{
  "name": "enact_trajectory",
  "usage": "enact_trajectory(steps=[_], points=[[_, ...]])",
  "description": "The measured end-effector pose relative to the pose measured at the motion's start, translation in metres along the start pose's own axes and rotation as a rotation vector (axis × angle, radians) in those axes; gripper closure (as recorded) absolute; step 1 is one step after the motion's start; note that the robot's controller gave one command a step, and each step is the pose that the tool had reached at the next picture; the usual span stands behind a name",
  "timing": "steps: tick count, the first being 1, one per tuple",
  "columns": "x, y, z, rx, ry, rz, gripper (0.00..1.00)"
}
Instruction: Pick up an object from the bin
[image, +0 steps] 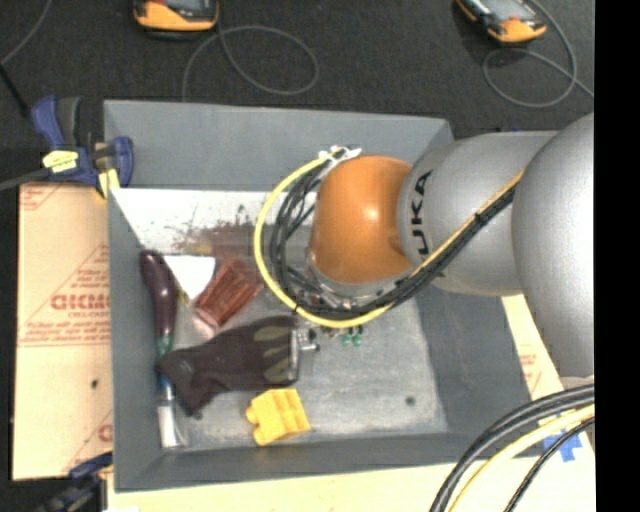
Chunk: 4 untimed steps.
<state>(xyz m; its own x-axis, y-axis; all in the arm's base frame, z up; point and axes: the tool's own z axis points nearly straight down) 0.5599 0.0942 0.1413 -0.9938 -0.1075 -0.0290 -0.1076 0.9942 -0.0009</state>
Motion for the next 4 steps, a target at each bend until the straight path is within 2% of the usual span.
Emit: enact_trajectory(steps=[1, 2, 3, 4], points=[[0.004, 0.021, 0.06, 0.0, 0.006, 0.191, 1.0], [0.004, 0.021, 0.06, 0.0, 0.006, 0.191, 1.0], [0.006, 0.02, 0.018, 0.002, 0.015, 0.213, 1.0], [-0.004, 0.01, -0.093, 0.001, 0.003, 0.205, 1.0]])
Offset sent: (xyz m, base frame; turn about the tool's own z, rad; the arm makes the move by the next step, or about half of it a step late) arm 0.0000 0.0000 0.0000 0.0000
